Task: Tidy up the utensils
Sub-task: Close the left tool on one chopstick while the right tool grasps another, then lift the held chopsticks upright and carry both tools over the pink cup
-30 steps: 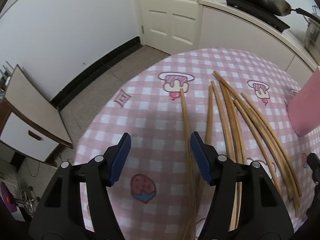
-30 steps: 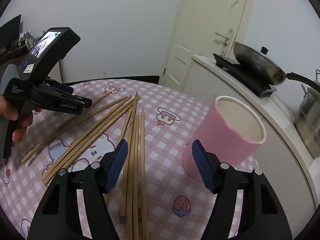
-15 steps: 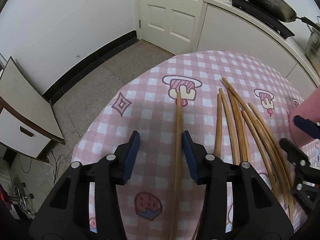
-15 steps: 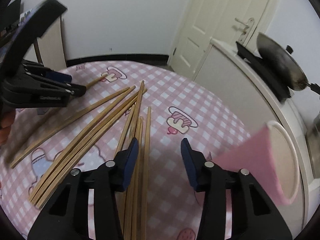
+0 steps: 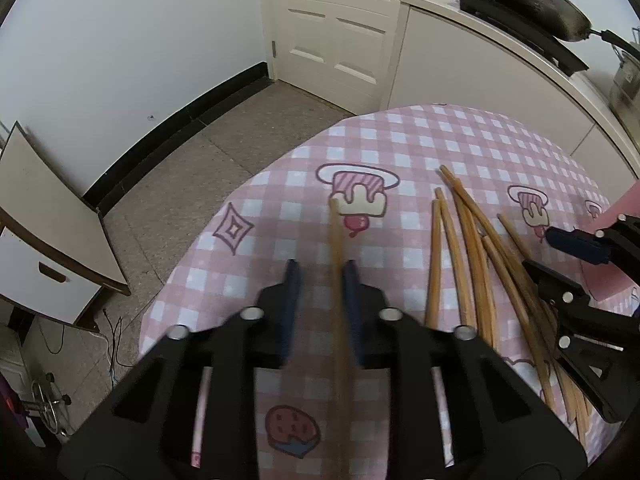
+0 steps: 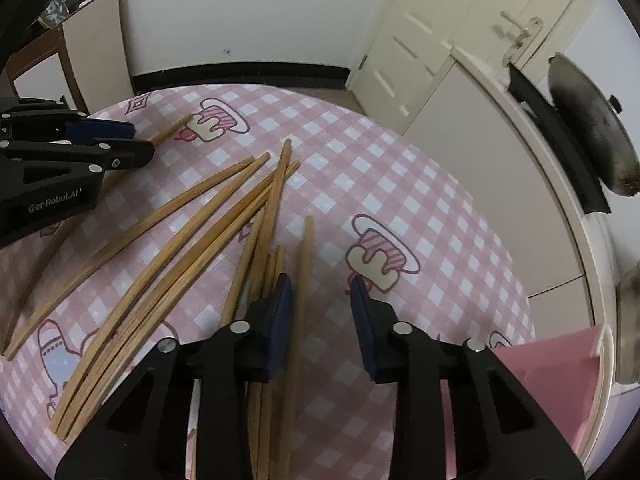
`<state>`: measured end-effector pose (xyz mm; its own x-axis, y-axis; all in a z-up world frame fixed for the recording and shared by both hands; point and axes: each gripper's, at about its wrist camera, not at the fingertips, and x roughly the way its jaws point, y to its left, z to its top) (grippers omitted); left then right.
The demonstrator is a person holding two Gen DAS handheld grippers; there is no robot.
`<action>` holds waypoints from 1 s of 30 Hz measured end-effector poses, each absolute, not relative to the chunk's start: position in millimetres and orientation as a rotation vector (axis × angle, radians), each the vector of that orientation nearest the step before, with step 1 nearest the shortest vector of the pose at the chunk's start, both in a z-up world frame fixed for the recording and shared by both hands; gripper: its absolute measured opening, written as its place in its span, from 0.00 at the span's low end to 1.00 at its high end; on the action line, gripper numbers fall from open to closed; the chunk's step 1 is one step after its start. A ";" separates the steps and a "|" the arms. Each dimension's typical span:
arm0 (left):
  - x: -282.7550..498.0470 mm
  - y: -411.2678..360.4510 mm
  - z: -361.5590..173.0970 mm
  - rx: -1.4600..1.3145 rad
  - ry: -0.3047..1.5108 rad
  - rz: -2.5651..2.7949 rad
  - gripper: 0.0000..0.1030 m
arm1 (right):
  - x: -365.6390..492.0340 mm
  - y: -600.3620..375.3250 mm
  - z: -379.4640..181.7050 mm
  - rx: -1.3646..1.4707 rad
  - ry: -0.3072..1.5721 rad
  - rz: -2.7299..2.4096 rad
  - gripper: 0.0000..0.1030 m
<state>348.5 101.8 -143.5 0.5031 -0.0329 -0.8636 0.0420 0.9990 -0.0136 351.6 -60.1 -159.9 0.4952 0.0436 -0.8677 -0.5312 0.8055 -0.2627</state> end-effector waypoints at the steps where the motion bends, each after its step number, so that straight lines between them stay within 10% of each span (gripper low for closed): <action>1: 349.4 101.4 -143.3 0.007 1.045 -0.050 0.11 | 353.5 -58.8 -159.7 -0.550 1.016 0.379 0.21; 6: 349.9 100.9 -140.5 -0.051 1.045 -0.093 0.05 | 365.1 -55.8 -159.9 -0.507 1.084 0.431 0.04; 30: 235.8 61.7 29.0 -0.082 0.647 -0.289 0.05 | 276.7 -126.8 -6.5 -0.229 0.657 0.481 0.04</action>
